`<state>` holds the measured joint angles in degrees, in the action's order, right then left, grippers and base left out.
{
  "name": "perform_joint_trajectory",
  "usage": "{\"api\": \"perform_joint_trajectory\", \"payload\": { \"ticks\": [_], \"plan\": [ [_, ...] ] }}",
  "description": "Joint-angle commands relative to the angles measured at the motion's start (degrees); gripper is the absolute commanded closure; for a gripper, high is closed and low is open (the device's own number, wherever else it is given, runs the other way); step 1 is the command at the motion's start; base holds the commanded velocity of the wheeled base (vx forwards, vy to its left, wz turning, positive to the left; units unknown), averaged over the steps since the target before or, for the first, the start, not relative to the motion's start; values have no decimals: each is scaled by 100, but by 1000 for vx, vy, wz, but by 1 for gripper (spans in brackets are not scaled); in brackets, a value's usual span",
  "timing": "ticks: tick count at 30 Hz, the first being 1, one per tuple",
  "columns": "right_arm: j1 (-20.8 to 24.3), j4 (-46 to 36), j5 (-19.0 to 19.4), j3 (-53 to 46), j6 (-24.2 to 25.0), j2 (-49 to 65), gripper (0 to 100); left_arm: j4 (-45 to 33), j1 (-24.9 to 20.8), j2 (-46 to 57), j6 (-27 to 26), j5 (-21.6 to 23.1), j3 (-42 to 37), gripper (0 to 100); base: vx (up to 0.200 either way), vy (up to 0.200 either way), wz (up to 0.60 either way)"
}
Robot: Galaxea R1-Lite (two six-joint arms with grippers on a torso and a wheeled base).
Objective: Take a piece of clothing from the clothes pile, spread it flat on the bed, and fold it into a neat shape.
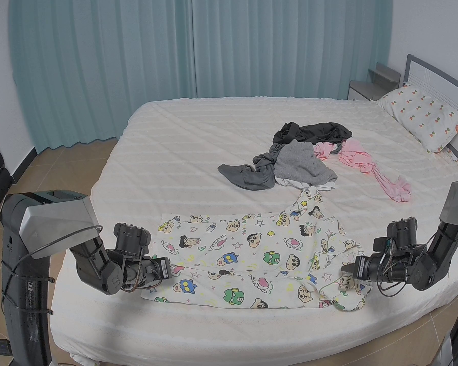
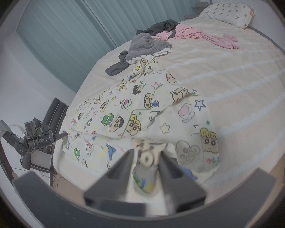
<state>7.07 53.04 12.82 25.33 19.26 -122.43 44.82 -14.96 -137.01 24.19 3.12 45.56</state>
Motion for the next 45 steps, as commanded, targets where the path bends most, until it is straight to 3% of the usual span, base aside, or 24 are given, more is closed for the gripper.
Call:
{"api": "perform_joint_trajectory", "payload": {
  "ticks": [1, 10, 14, 15, 17, 18, 20, 23, 33, 45],
  "plan": [
    [-30, 180, -8, -55, 34, -255, 0, 18, 2, -45, 201, -4, 41, 0, 0, 0, 0],
    [-250, 189, -316, -187, 131, 316, 0, 18, 406, 421, 772, 83, -73, 0, 0, 0, 0],
    [-188, 128, -324, -441, 632, 993, 0, 53, 845, 895, 992, 470, -398, 0, 0, 0, 0],
    [-65, 128, -333, -635, 1009, 1336, 0, 53, 1179, 1273, 1141, 954, -732, 0, 0, 0, 0],
    [-4, 128, -333, -688, 1132, 1406, 0, 53, 1267, 1388, 1211, 1112, -829, 0, 0, 0, 0],
    [339, 119, -333, -872, 1757, 1661, 0, 61, 1592, 1836, 1598, 1824, -1207, 0, 0, 0, 0],
    [638, 128, -333, -969, 2266, 1661, 0, 61, 1795, 2126, 1967, 2386, -1497, 0, 0, 0, 0],
    [822, 145, -263, -934, 2925, 1353, 0, 97, 1988, 2302, 2389, 2887, -1805, 0, 0, 0, 0],
    [717, 725, -333, -767, 3119, -114, 0, 984, 2006, 2143, 2530, 2940, -2552, 0, 0, 0, 0],
    [453, 752, -360, -960, 3101, 61, 0, 2039, 1979, 1748, 2468, 2896, -2921, 0, 0, 0, 0]
  ]
}}
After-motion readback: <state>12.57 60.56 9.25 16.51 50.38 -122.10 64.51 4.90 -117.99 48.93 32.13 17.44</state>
